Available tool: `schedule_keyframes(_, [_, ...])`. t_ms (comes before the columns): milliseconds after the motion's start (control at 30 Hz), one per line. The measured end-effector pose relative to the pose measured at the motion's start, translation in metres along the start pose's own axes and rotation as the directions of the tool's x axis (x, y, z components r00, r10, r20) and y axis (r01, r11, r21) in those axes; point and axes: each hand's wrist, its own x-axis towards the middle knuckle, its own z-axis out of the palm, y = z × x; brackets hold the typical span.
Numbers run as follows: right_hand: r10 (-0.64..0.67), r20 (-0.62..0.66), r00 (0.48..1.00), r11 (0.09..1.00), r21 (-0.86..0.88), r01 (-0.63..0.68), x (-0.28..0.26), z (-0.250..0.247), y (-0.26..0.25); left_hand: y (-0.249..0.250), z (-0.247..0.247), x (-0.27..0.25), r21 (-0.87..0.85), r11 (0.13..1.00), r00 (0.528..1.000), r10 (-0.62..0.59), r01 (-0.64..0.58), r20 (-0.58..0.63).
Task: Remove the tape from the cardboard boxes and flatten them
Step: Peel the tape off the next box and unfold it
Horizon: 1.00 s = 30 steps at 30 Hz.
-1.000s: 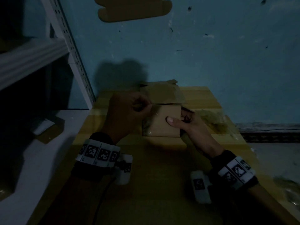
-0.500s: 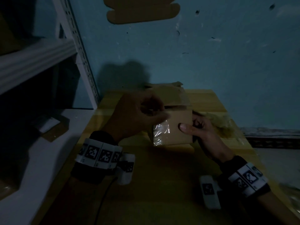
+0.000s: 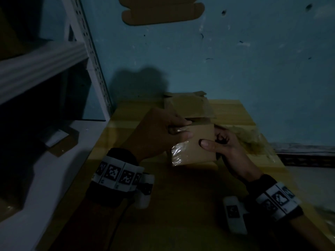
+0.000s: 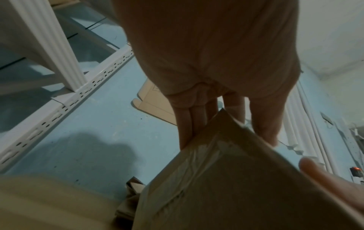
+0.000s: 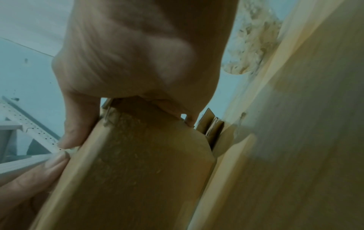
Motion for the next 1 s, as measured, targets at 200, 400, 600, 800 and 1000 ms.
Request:
schedule_keyframes(200, [-0.007,0.005,1.0,1.0,-0.006,0.007,-0.0011,0.0016,0.0001,0.0015,-0.0012,-0.0006,0.052,0.995,0.996,0.079,-0.081,0.031])
schedule_keyframes(400, [-0.014,0.009,1.0,1.0,0.004,0.014,-0.001,0.0026,-0.0003,-0.0005,0.0026,-0.0022,-0.031,0.998,0.999,0.051,-0.051,0.005])
schedule_keyframes(600, [-0.003,0.021,1.0,0.999,0.033,0.002,-0.0008,0.0035,0.0,-0.0068,0.0068,-0.0062,-0.263,0.962,0.997,-0.072,0.066,-0.014])
schedule_keyframes(800, [0.001,0.026,1.0,1.0,0.016,-0.001,-0.0012,0.003,0.0008,-0.0031,0.0043,-0.0063,-0.383,0.914,0.99,-0.141,0.134,0.009])
schedule_keyframes(1000, [0.016,0.029,0.999,1.0,-0.007,-0.016,-0.0029,0.0042,0.0003,0.0,0.0035,-0.0032,-0.531,0.834,0.989,-0.131,0.148,0.071])
